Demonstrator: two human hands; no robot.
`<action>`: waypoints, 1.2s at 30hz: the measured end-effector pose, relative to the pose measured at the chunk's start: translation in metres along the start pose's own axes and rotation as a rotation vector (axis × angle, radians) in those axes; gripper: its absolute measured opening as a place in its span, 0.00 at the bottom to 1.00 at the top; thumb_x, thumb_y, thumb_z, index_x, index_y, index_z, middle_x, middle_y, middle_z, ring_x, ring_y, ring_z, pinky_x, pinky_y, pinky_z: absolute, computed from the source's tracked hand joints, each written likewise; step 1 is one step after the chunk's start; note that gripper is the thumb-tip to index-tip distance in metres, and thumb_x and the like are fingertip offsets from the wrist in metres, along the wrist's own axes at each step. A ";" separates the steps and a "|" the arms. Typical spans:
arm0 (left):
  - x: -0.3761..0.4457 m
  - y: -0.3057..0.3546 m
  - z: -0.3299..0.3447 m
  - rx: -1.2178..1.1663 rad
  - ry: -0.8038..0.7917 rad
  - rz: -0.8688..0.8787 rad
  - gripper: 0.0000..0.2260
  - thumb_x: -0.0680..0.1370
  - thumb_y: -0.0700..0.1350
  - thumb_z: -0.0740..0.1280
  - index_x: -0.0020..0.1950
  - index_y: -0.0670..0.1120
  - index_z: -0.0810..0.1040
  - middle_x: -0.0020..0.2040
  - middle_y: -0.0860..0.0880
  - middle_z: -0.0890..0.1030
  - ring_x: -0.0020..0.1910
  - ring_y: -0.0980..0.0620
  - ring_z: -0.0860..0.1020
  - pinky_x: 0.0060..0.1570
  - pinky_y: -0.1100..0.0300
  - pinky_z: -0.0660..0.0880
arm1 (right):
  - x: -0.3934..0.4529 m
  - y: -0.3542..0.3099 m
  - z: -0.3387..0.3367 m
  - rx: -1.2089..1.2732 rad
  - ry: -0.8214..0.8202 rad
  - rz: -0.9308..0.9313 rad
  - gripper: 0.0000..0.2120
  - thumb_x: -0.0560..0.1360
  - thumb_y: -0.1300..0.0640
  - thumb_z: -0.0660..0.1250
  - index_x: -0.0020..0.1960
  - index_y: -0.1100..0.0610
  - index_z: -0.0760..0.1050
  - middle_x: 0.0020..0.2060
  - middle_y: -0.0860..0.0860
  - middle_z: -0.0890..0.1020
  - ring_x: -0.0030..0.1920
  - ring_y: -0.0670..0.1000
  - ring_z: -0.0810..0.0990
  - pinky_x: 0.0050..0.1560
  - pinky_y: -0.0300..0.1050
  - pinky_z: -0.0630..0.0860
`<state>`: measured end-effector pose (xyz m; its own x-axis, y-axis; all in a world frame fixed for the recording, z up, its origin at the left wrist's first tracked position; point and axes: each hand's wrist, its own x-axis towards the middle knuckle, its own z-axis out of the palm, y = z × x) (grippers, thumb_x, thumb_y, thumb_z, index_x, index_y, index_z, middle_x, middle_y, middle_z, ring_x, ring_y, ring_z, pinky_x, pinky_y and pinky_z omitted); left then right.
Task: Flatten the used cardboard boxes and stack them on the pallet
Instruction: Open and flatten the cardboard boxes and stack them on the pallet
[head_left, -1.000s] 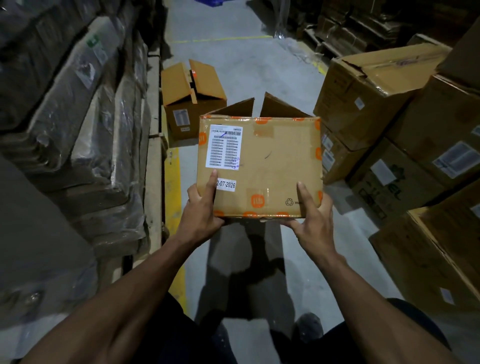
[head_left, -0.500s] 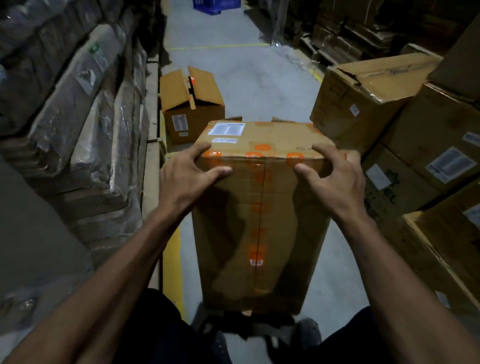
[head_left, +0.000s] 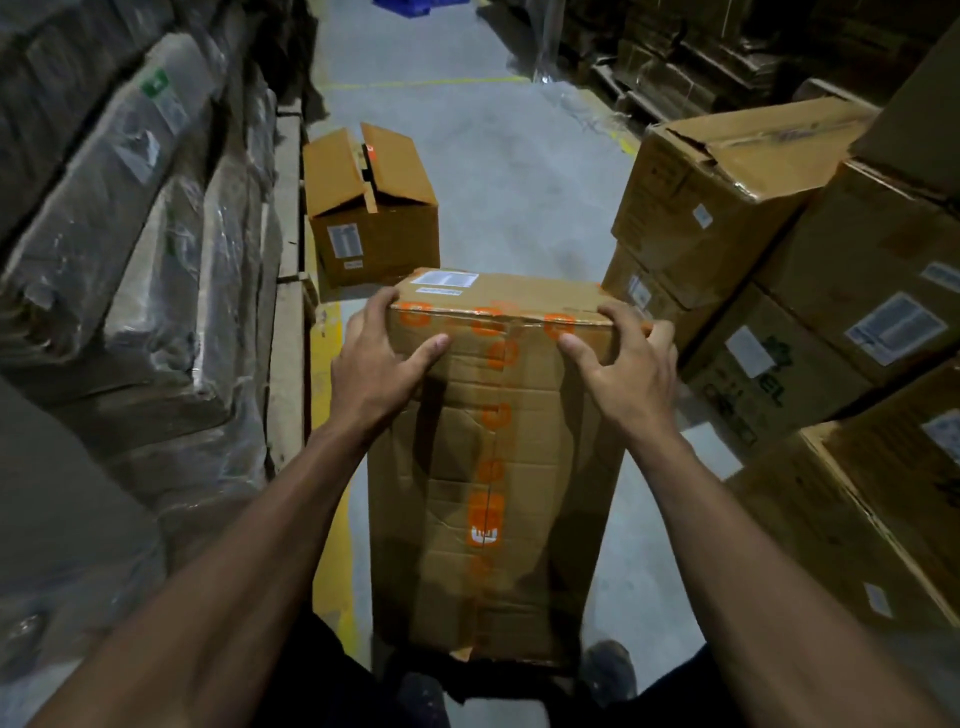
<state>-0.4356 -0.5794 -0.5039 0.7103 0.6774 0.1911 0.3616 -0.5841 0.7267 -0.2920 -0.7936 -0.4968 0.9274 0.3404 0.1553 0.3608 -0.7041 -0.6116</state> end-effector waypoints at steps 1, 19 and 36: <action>-0.003 -0.004 0.003 -0.066 -0.008 -0.034 0.38 0.75 0.60 0.72 0.79 0.55 0.55 0.74 0.46 0.69 0.69 0.45 0.71 0.60 0.51 0.68 | 0.001 0.000 0.003 0.033 0.011 0.008 0.31 0.75 0.33 0.65 0.74 0.42 0.63 0.68 0.55 0.65 0.68 0.60 0.67 0.55 0.49 0.70; -0.126 -0.118 0.083 -0.307 -0.207 -0.733 0.42 0.57 0.66 0.79 0.62 0.47 0.70 0.60 0.45 0.80 0.60 0.44 0.79 0.61 0.48 0.76 | -0.124 0.103 0.097 0.508 -0.314 0.633 0.54 0.56 0.35 0.82 0.74 0.50 0.61 0.64 0.51 0.76 0.65 0.55 0.76 0.66 0.61 0.75; -0.088 -0.158 0.125 0.061 -0.540 -0.507 0.56 0.60 0.76 0.67 0.77 0.45 0.56 0.68 0.40 0.72 0.66 0.39 0.73 0.62 0.45 0.73 | -0.072 0.118 0.139 0.009 -0.591 0.424 0.43 0.75 0.42 0.70 0.81 0.46 0.48 0.78 0.54 0.58 0.73 0.63 0.65 0.70 0.63 0.68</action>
<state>-0.4791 -0.6025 -0.7180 0.6396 0.5654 -0.5208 0.7458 -0.2923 0.5986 -0.3299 -0.8142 -0.6876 0.7780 0.3207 -0.5402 -0.0213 -0.8459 -0.5329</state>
